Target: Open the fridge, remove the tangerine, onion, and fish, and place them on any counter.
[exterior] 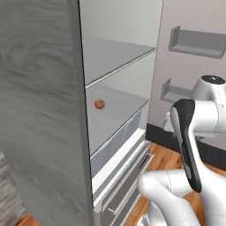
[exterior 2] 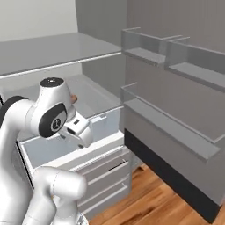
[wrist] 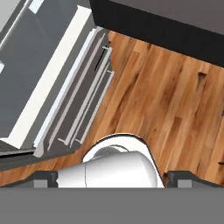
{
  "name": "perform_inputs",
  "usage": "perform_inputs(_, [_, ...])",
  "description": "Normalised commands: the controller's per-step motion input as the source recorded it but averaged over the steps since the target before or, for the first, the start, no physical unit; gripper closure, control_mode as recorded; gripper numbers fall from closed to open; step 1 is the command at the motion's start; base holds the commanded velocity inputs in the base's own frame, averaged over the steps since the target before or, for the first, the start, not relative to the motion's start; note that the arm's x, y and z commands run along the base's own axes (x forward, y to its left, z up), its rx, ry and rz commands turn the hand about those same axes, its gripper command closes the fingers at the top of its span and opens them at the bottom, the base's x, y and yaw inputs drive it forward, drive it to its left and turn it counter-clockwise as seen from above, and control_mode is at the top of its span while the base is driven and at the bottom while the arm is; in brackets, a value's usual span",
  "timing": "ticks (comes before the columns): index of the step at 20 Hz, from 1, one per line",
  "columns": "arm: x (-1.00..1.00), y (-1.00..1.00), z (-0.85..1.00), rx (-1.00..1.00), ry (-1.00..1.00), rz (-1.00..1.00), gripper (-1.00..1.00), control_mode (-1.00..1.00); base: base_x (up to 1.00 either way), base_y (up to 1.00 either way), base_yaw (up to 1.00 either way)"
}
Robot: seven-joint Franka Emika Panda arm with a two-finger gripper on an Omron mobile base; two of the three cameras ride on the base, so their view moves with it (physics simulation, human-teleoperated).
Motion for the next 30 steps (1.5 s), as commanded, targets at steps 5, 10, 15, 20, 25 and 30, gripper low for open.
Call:
perform_inputs(5, [0.00,0.00,0.00,0.00,0.00,0.00,-1.00,1.00,0.97,-0.10,0.40])
perform_inputs(10, [0.00,0.00,0.00,0.00,0.00,0.00,-1.00,1.00,0.79,-0.07,0.59])
perform_inputs(15, [0.00,0.00,0.00,0.00,0.00,0.00,-1.00,1.00,0.92,-0.14,0.59])
perform_inputs(20, [0.29,-0.08,0.00,0.00,-0.08,0.14,-1.00,-1.00,0.29,-0.14,0.28])
perform_inputs(25, [0.99,-0.08,0.00,-0.05,-0.42,0.23,-1.00,-1.00,0.00,0.00,0.00])
perform_inputs(30, [1.00,0.25,-0.01,-0.13,-0.52,0.14,-1.00,-1.00,0.00,0.00,0.00])
